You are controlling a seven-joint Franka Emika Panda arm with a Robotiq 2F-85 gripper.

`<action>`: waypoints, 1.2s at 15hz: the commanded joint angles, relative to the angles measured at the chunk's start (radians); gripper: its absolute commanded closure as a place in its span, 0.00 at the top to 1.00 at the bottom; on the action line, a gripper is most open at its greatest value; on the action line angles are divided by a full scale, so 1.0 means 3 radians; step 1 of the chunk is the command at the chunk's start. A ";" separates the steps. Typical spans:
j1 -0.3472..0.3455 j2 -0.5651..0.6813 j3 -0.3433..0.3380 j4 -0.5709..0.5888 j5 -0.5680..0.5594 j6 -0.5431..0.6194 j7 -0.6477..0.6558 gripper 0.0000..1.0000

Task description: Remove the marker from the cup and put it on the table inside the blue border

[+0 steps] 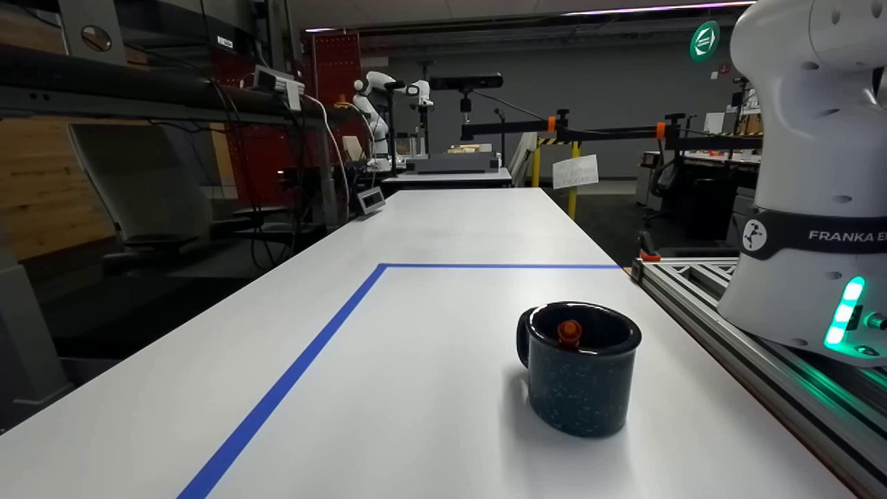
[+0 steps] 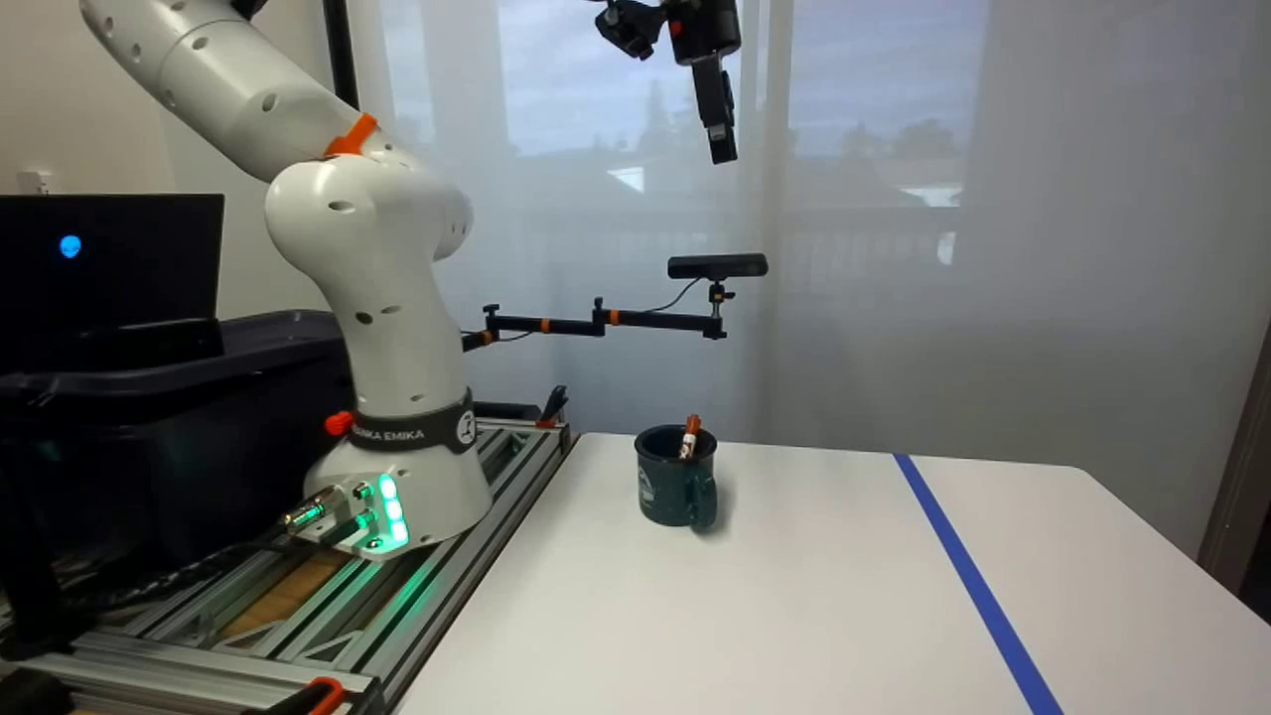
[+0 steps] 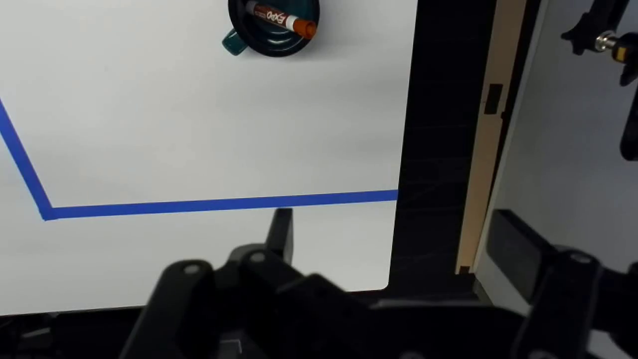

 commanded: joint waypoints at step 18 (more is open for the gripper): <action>0.0343 0.0254 -0.0342 -0.0916 -0.0349 0.1201 -0.1496 1.00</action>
